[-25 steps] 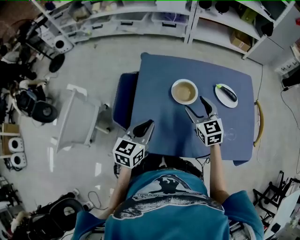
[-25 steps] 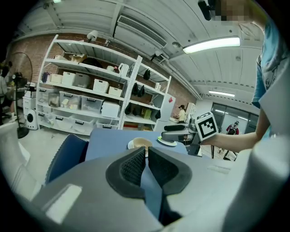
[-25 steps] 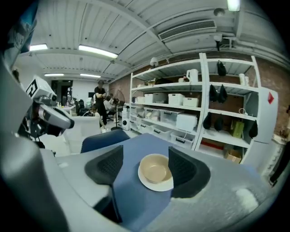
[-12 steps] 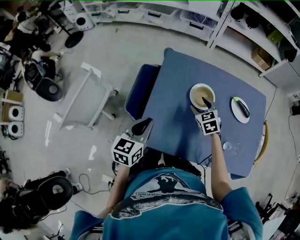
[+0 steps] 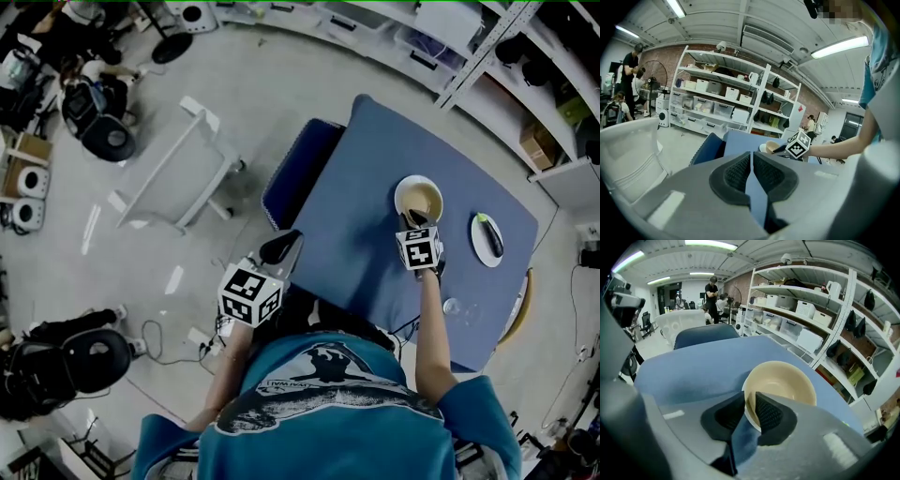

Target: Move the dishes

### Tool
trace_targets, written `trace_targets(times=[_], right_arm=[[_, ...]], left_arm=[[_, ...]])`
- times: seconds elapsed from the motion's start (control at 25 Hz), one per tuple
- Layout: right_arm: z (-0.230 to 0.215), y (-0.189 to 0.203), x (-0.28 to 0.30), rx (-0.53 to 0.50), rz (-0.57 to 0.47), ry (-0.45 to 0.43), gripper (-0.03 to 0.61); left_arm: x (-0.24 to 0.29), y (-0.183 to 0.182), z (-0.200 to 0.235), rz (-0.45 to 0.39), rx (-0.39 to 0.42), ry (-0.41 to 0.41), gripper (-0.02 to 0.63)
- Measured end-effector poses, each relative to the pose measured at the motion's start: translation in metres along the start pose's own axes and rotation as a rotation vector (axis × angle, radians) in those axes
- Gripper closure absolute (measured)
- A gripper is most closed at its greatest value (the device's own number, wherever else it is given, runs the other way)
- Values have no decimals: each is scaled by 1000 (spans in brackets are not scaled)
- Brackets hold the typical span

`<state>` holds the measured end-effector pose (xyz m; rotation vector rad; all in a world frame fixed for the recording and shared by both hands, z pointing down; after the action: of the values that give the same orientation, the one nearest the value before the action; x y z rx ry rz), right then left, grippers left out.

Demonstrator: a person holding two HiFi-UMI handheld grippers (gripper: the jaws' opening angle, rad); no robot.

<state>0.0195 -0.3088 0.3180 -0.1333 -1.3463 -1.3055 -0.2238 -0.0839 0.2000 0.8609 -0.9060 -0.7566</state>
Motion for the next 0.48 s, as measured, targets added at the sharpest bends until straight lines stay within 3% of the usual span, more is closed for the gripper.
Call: trace_targets(times=[0.04, 0.28, 0.48], right_arm=[[1, 0, -1, -14, 3, 4, 521], [3, -7, -13, -40, -35, 30, 559], [5, -13, -23, 81, -96, -22, 561]], left_arm=[[0, 0, -1, -1, -3, -2, 581], [-2, 2, -3, -3, -5, -2, 581], [0, 2, -9, -6, -2, 8, 581]])
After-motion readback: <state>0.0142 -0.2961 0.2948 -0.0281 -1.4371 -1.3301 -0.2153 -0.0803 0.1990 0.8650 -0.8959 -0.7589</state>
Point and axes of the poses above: the fingertips, and each gripper's own axes: x forward along the fingers, z to its left, y out of its underside, the point moved 7 cm from there along -x, backward along the fingers, and after that the axes turned 9 degrees about y, right-handed, at the moved point
